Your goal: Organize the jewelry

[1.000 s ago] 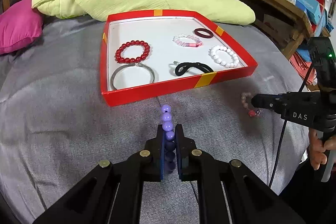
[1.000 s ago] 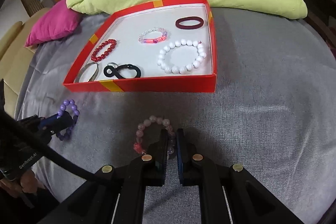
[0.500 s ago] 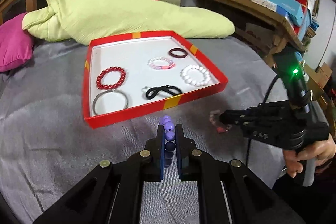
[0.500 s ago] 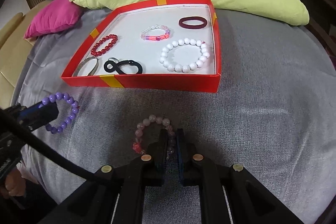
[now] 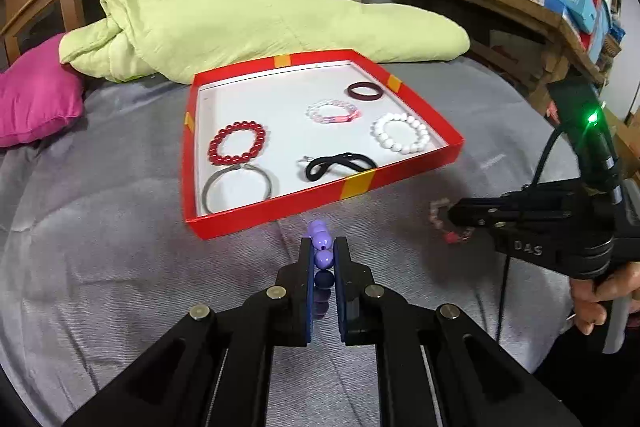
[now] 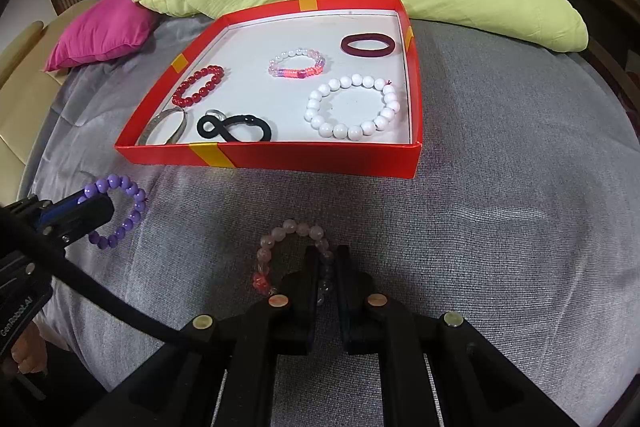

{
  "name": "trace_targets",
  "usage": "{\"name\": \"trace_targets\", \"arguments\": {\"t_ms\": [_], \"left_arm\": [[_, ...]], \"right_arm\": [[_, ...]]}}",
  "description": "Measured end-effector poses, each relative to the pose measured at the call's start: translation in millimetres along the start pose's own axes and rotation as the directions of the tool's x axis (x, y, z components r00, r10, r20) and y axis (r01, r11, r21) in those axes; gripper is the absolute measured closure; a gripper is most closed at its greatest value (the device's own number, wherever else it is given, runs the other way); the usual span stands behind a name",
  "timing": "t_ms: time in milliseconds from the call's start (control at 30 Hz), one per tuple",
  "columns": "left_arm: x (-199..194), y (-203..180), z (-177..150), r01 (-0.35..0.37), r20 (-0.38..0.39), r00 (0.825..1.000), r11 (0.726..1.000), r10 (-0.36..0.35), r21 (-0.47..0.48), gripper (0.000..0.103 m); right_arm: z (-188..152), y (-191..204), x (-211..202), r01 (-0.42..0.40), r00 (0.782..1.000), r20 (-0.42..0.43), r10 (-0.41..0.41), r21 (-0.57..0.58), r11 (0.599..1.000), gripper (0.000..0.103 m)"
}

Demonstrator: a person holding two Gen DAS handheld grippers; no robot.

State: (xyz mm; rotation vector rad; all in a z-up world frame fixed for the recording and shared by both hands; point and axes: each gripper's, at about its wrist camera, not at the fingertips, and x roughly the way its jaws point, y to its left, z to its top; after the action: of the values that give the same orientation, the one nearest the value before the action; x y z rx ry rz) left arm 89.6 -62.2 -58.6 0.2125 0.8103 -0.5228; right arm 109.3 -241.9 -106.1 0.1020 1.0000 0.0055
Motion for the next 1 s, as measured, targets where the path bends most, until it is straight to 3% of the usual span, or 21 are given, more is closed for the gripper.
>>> {"name": "trace_targets", "arguments": {"t_ms": [467, 667, 1000], "left_arm": [[10, 11, -3, -0.05, -0.033, 0.998, 0.998, 0.049, -0.031, 0.093], [11, 17, -6, -0.067, -0.039, 0.997, 0.997, 0.065, -0.044, 0.093], [15, 22, -7, -0.103, -0.058, 0.993, 0.993, 0.1, -0.055, 0.093]], "right_arm": [[2, 12, -9, -0.034, 0.998, 0.052, 0.034, -0.001, 0.999, 0.094], [1, 10, 0, -0.039, 0.999, 0.005, 0.039, 0.013, 0.999, 0.094], [0, 12, 1, -0.028, 1.0, -0.002, 0.028, -0.001, 1.0, 0.094]]}}
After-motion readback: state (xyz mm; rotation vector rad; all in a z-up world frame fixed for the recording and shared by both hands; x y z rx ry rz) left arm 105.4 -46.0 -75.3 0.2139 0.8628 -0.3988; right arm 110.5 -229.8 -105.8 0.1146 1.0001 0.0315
